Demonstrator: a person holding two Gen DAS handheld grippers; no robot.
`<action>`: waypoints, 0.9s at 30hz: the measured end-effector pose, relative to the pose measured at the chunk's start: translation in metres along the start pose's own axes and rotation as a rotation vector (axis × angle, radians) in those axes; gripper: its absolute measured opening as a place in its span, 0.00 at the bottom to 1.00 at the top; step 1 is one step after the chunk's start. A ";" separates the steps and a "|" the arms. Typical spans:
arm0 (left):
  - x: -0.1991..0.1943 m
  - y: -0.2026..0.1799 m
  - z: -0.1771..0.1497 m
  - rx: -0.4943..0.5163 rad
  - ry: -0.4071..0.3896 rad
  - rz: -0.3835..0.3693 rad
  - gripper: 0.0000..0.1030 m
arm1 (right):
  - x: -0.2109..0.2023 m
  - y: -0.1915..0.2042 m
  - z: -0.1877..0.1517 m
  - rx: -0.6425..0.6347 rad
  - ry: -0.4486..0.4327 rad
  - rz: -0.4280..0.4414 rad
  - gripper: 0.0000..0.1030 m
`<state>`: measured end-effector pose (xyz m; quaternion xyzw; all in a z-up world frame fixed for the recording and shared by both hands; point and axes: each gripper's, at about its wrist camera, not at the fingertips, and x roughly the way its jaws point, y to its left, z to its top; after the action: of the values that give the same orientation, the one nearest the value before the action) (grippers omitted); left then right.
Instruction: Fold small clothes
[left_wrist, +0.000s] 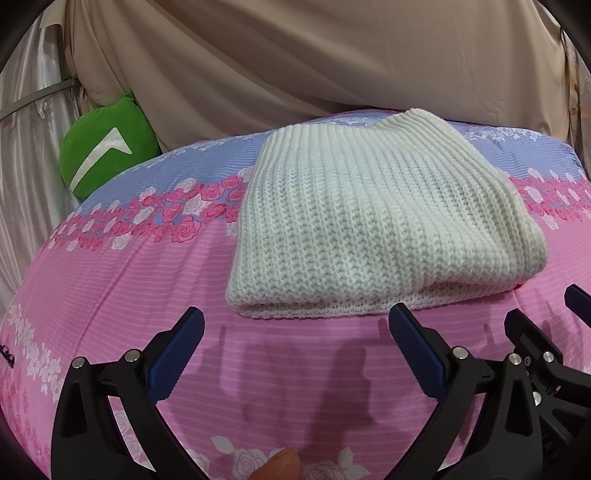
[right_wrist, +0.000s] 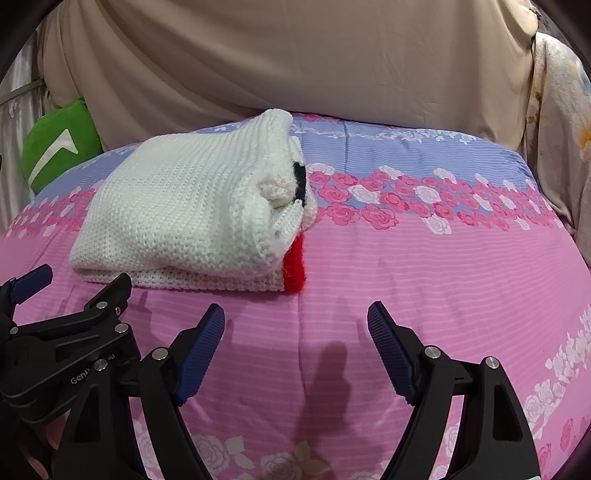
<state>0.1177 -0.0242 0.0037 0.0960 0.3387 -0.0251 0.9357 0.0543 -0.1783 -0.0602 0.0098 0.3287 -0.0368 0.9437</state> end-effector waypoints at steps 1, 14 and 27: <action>0.000 0.000 0.000 0.000 0.001 -0.003 0.95 | 0.000 0.000 0.000 0.000 0.000 0.000 0.75; -0.001 -0.002 0.001 -0.001 0.006 0.024 0.95 | 0.000 0.002 -0.002 0.005 0.002 -0.011 0.76; -0.001 -0.003 0.001 -0.002 0.007 0.028 0.95 | 0.000 0.002 -0.002 0.007 0.003 -0.011 0.76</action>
<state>0.1173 -0.0273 0.0046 0.0999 0.3408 -0.0113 0.9348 0.0530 -0.1764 -0.0615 0.0114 0.3299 -0.0430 0.9430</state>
